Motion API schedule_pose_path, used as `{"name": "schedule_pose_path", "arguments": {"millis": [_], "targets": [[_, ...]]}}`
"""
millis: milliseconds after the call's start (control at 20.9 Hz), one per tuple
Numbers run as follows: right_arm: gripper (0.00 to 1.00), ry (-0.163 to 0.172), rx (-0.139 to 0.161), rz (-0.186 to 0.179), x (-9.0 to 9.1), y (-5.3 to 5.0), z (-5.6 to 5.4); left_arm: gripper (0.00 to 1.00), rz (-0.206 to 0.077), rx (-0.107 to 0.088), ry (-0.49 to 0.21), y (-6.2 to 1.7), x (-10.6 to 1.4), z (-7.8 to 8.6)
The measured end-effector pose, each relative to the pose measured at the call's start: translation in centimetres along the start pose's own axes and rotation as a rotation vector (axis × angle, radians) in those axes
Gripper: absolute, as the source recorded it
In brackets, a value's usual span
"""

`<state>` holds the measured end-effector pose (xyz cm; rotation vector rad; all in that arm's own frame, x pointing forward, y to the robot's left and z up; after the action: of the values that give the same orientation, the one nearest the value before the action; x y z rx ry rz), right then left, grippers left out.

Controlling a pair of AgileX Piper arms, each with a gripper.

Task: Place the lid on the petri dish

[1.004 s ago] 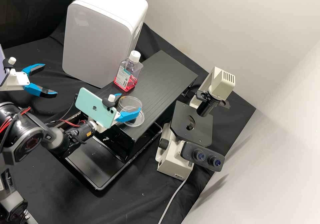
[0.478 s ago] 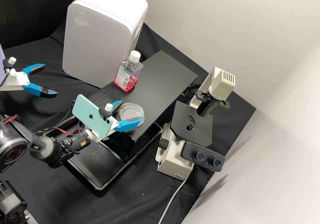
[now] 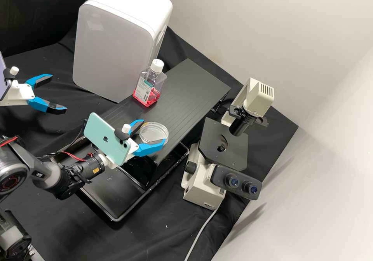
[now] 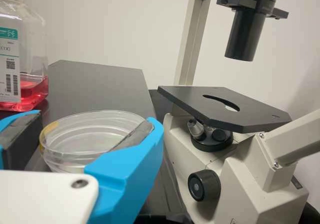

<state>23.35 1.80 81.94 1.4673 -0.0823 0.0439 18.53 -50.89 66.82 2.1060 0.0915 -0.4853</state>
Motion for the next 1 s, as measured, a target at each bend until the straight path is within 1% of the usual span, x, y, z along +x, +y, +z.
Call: {"name": "schedule_pose_path", "arguments": {"millis": [239, 335, 383, 430, 622, 717, 909, 1004], "targets": [[0.0, 0.0, 0.002, 0.0, -0.09, -0.04, 0.04, 1.0, 0.0, 0.0, 0.0, 0.0, 0.0, 0.0], [0.0, 0.002, 0.019, 0.002, -0.09, -0.02, 0.02, 1.0, 0.0, 0.0, 0.0, 0.0, 0.0, 0.0], [0.0, 0.002, 0.022, -0.001, -0.15, -0.09, 0.02, 1.0, 0.0, 0.0, 0.0, 0.0, 0.0, 0.0], [0.0, 0.006, 0.022, 0.0, -0.17, -0.1, -0.03, 1.0, 0.0, 0.0, 0.0, 0.0, 0.0, 0.0], [0.0, 0.015, 0.023, -0.016, -0.33, -0.47, -0.25, 1.0, 0.0, 0.0, 0.0, 0.0, 0.0, 0.0], [0.0, 0.013, 0.024, -0.018, -0.39, -0.5, -0.2, 1.0, 0.0, 0.0, 0.0, 0.0, 0.0, 0.0], [0.0, 0.013, 0.045, -0.018, -0.39, -0.5, -0.2, 1.0, 0.0, 0.0, 0.0, 0.0, 0.0, 0.0], [0.0, 0.013, 0.043, -0.018, -0.39, -0.47, -0.17, 1.0, 0.0, 0.0, 0.0, 0.0, 0.0, 0.0]]}}
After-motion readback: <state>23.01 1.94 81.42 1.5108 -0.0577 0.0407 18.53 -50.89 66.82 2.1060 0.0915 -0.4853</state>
